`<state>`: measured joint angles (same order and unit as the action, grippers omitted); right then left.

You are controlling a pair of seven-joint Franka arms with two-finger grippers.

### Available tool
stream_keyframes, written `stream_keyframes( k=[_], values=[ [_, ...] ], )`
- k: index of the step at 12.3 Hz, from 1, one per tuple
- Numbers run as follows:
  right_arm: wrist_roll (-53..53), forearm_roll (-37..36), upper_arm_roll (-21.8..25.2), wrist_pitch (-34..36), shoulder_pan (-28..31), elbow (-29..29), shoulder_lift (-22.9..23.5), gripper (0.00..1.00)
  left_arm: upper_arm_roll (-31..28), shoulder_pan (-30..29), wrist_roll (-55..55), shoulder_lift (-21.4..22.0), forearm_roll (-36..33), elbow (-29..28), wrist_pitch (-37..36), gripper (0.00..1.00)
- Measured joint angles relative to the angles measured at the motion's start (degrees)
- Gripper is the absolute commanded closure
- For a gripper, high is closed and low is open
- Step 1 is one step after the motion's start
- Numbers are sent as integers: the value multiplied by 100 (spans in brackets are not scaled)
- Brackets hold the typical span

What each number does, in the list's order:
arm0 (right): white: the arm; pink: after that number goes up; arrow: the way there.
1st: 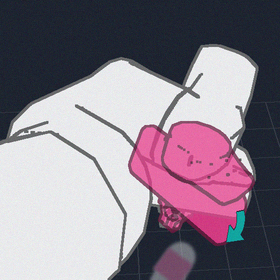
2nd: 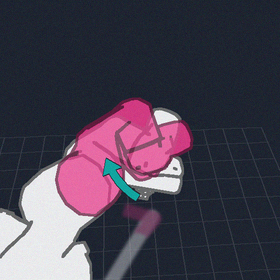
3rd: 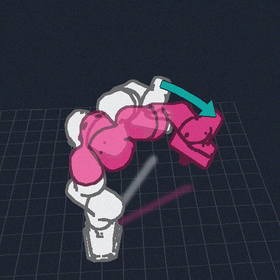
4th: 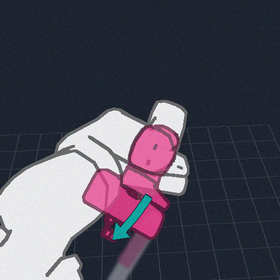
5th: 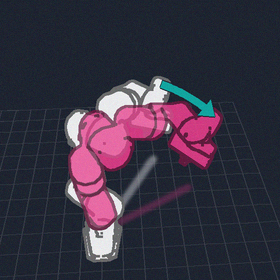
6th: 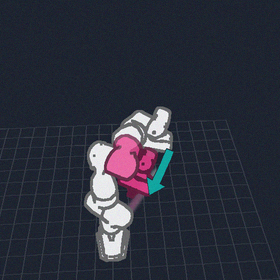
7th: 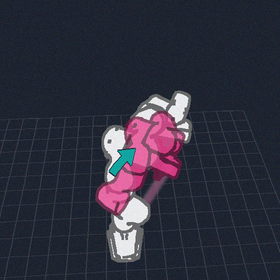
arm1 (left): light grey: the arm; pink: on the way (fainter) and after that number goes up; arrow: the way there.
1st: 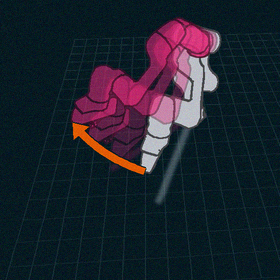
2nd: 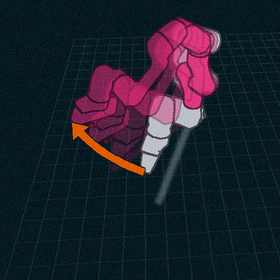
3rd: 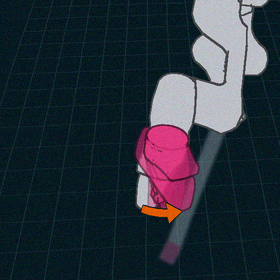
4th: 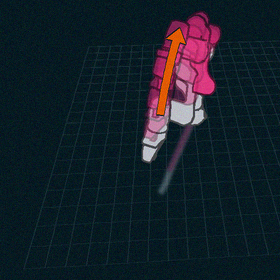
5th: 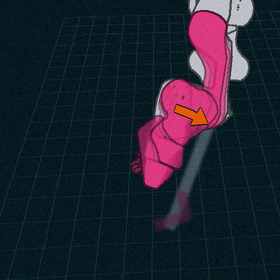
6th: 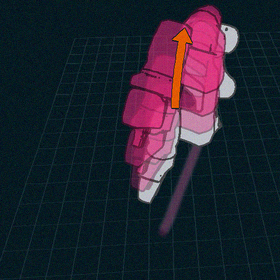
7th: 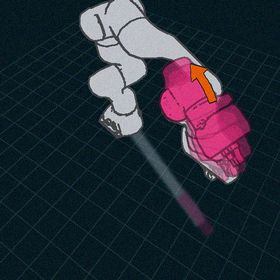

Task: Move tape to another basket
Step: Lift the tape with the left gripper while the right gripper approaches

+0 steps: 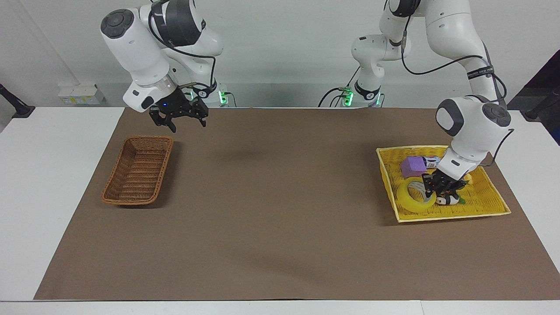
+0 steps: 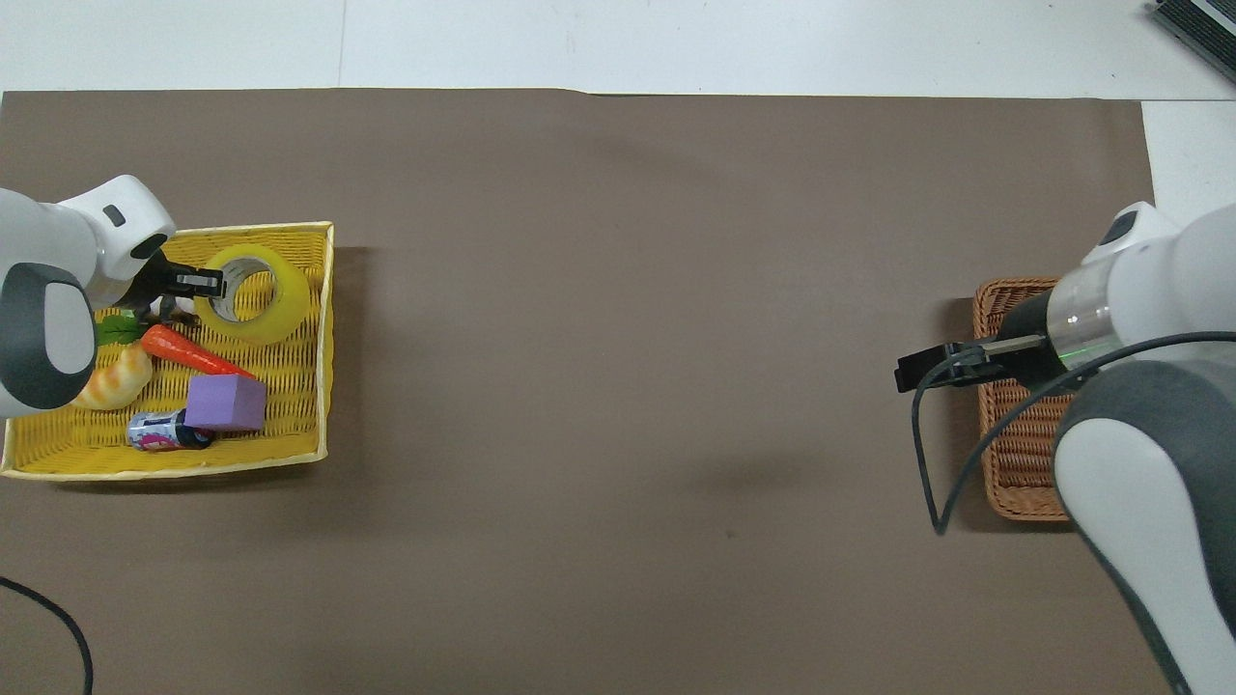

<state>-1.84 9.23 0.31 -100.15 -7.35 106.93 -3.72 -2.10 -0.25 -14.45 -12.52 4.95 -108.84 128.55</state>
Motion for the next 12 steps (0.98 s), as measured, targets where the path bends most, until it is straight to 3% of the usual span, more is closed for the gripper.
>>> stream_keyframes(
  k=[3, 10, 12],
  values=[
    [0, 590, 0, -596, -259, 356, 226, 0, 46, 256, 158, 426, 88, -6, -308, 100],
    [-49, 2968, -10, -2132, -1062, 581, 1099, 0, 69, 1537, 1543, 403, 919, -80, -239, 100],
    [-630, 3905, -12, -2270, -1251, 586, 1267, 0, 66, 1800, 1880, 389, 1000, -106, -183, 100]
  ],
)
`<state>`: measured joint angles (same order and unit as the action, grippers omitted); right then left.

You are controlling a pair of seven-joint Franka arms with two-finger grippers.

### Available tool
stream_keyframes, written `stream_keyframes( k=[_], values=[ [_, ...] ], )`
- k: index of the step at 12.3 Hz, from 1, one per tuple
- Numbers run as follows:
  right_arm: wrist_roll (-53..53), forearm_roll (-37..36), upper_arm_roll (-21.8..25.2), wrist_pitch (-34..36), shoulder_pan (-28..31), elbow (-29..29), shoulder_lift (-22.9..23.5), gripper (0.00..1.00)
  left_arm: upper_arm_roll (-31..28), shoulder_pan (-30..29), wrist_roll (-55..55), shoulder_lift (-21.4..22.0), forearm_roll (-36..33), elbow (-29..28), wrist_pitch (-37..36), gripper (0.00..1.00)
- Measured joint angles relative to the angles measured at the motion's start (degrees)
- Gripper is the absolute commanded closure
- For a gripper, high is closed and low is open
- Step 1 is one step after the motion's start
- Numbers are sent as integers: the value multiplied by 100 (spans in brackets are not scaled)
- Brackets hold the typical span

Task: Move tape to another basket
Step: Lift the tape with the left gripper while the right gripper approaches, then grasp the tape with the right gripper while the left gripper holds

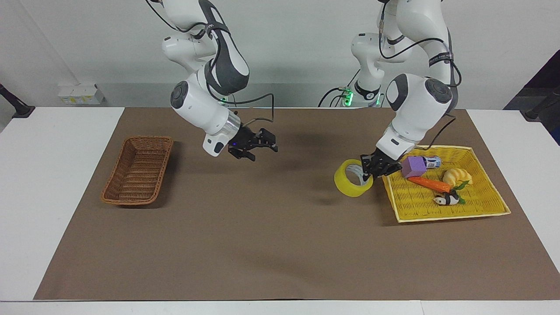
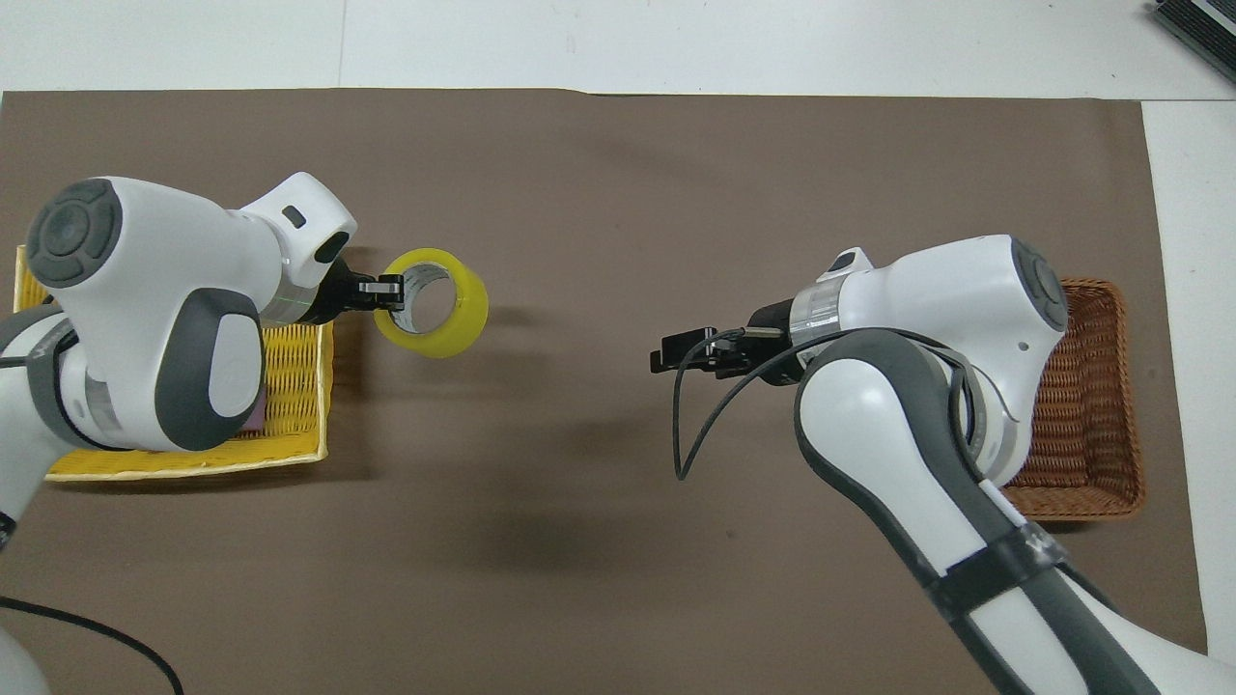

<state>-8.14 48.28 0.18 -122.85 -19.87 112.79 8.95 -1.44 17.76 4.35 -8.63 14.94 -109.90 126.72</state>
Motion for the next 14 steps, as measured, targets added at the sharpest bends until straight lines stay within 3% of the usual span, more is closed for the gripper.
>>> stream_keyframes(
  k=[5, 9, 14],
  values=[
    [-1179, 2131, 3, -496, -290, -56, 671, 0, 5, 692, 763, -59, 9, -235, 328, 100],
    [-1200, 2302, 3, -808, -584, -533, 949, 0, 5, 1080, 1329, -58, 11, -238, 572, 100],
    [-1200, 2299, 16, -1132, -598, -611, 1136, 0, -4, 1138, 1511, -57, 12, -185, 641, 100]
  ],
)
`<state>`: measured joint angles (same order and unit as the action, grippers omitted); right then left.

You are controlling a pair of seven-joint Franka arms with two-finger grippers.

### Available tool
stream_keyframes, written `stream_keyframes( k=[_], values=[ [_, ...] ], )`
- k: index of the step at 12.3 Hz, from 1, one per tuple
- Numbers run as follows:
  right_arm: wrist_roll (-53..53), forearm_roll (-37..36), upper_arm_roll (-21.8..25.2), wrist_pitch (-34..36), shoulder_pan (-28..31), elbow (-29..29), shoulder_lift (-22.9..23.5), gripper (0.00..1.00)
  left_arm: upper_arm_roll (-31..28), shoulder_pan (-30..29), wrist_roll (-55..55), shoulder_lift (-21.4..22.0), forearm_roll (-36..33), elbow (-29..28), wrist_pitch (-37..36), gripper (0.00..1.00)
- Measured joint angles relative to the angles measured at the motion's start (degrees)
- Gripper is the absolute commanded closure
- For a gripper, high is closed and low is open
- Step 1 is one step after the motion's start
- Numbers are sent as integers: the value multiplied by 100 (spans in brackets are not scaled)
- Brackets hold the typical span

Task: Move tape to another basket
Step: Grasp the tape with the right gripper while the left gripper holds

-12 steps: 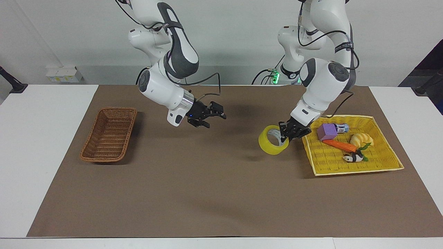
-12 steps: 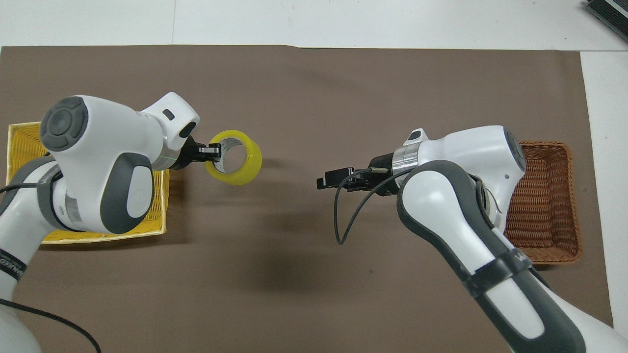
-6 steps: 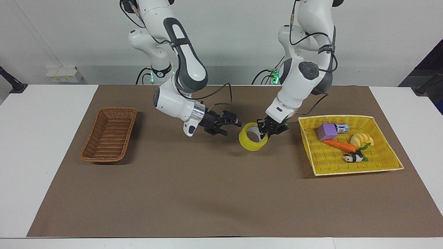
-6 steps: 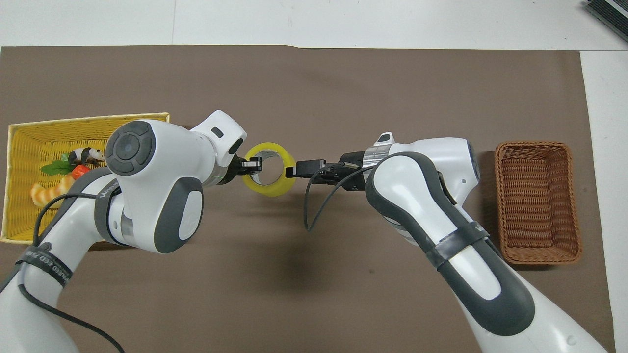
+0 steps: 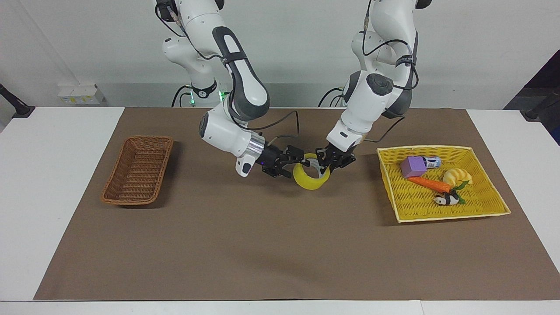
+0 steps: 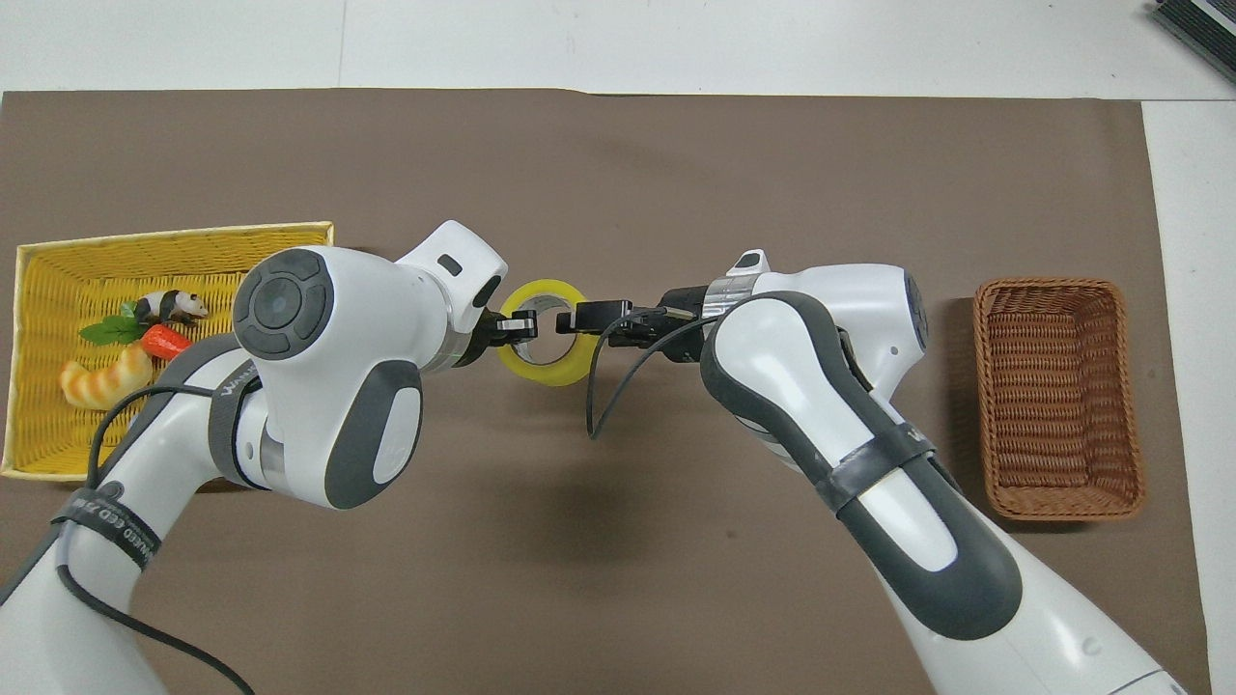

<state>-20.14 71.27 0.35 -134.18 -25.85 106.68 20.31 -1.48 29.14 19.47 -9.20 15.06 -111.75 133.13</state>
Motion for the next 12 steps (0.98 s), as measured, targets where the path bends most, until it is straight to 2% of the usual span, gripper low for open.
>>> stream_keyframes(
  k=[2, 3, 5, 6, 9, 11, 12],
  values=[
    [40, 0, -4, -170, -62, -2, 13, 0, 0, 0, 71, -1, 0, 47, 0, 100],
    [97, 0, -4, -318, -142, -3, 16, 12, 0, 0, 78, -2, 0, 55, 0, 100],
    [208, 0, -7, -552, -313, -3, 22, 83, 0, 0, 83, -2, 0, 56, 0, 100],
    [244, 0, -7, -595, -359, -3, 29, 100, 0, 0, 86, -2, 0, 56, 0, 100],
    [293, 0, 1, -623, -376, -3, 45, 100, 0, 0, 134, -2, 3, 61, 0, 100],
    [324, 0, 3, -738, -390, -1, 70, 100, -5, 1, 190, -2, 3, 95, -1, 63],
    [351, -1, 3, -792, -409, -1, 75, 100, -10, 0, 194, -1, 4, 102, -2, 52]
  ],
)
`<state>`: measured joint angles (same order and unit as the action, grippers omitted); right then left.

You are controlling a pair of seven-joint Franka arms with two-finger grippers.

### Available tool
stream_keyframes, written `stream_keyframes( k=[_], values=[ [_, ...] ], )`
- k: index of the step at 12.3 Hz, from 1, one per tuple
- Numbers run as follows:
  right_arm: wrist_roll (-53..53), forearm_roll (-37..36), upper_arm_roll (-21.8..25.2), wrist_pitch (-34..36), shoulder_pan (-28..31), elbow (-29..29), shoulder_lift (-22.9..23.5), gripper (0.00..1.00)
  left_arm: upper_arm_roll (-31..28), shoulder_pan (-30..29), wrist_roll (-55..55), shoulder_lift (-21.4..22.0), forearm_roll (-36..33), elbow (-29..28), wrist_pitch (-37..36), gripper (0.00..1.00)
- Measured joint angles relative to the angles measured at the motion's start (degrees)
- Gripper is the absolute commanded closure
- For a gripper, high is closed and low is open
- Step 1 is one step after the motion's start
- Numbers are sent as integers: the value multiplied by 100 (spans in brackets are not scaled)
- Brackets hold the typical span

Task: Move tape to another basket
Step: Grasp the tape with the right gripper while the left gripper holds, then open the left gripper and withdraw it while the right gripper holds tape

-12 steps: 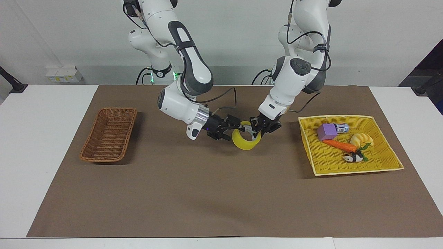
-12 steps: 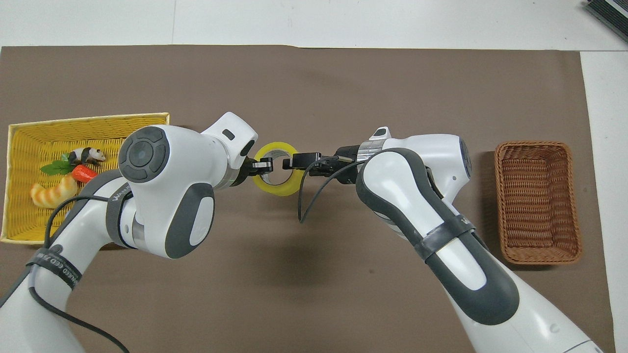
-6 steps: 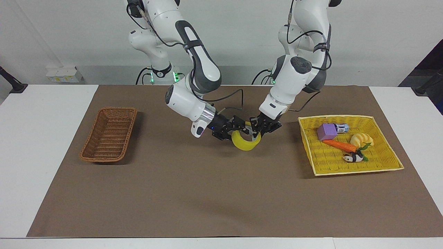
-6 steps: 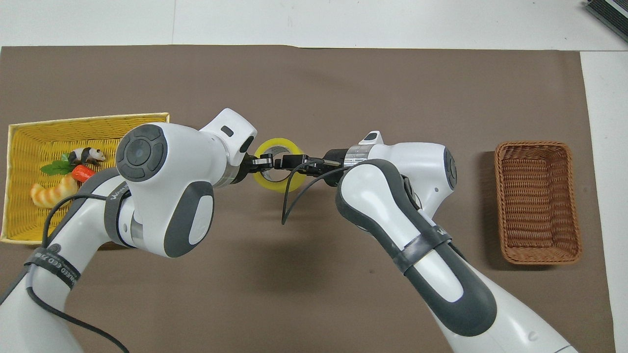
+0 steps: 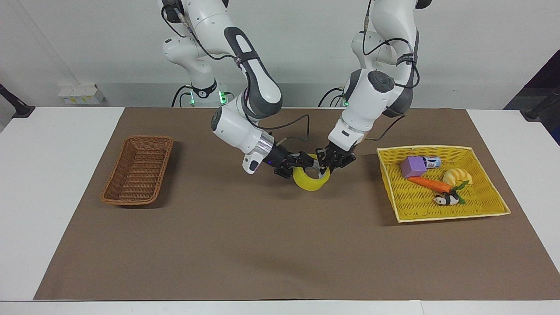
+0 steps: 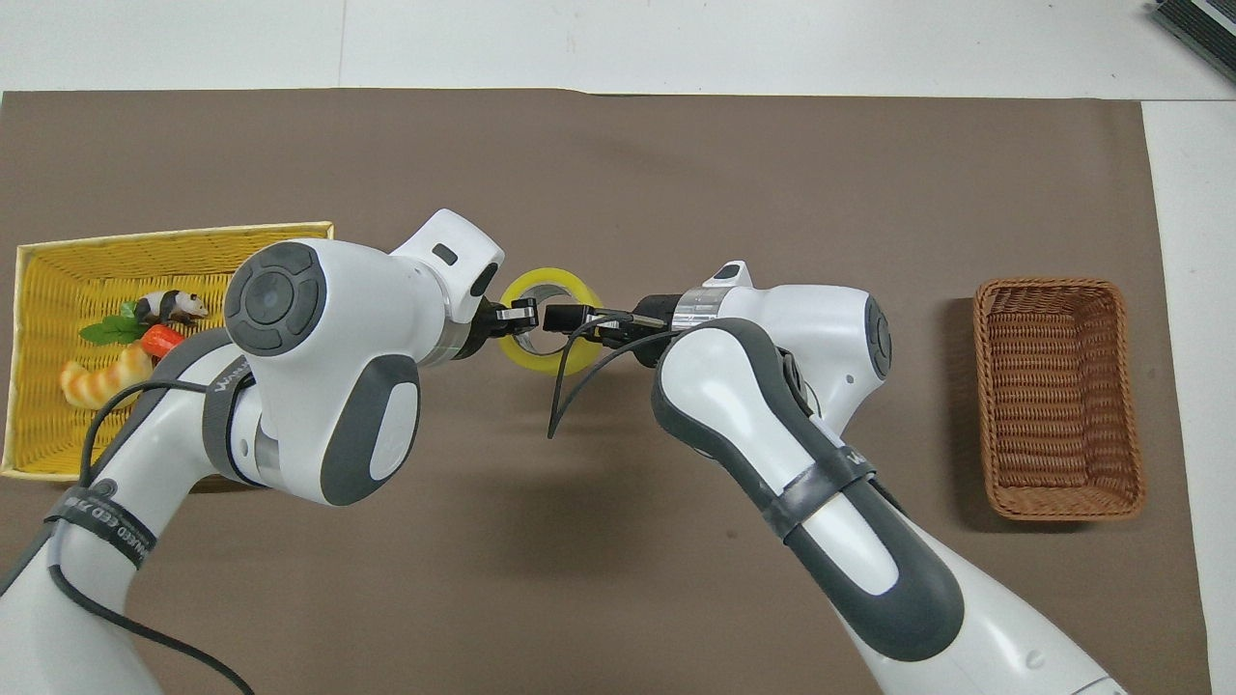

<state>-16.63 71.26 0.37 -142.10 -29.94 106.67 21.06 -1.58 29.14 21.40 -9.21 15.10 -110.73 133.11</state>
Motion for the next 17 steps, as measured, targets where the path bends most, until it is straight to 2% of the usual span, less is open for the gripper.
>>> stream_keyframes(
  k=[1, 2, 3, 6, 8, 13, 15, 17],
  values=[
    [39, 0, -1, -5, -32, 3, 7, 100, -9, 0, 20, 0, 1, 28, 0, 30],
    [85, 0, -3, -40, -67, 7, 14, 100, -20, -1, 29, 0, 2, 63, -7, 3],
    [130, 0, -2, -113, -104, 15, 22, 100, -28, -2, 34, 2, 3, 99, -20, 0],
    [213, 0, 2, -320, -199, 82, 33, 100, -123, -32, 12, 47, -11, 173, -178, 0],
    [214, -34, 6, -334, -202, 206, 40, 100, -173, -219, -149, 230, -69, 253, -373, 0],
    [216, -295, 92, -428, -180, 284, 39, 100, -215, -1339, -1423, 521, -942, 369, -869, 0],
    [216, -471, 117, -430, -64, 229, -2, 100, -224, -1709, -1979, 535, -1015, 785, -1379, 0],
    [220, -939, 125, -427, 74, 159, -90, 100, -226, -2024, -2293, 551, -1395, 1304, -1871, 0]
  ],
)
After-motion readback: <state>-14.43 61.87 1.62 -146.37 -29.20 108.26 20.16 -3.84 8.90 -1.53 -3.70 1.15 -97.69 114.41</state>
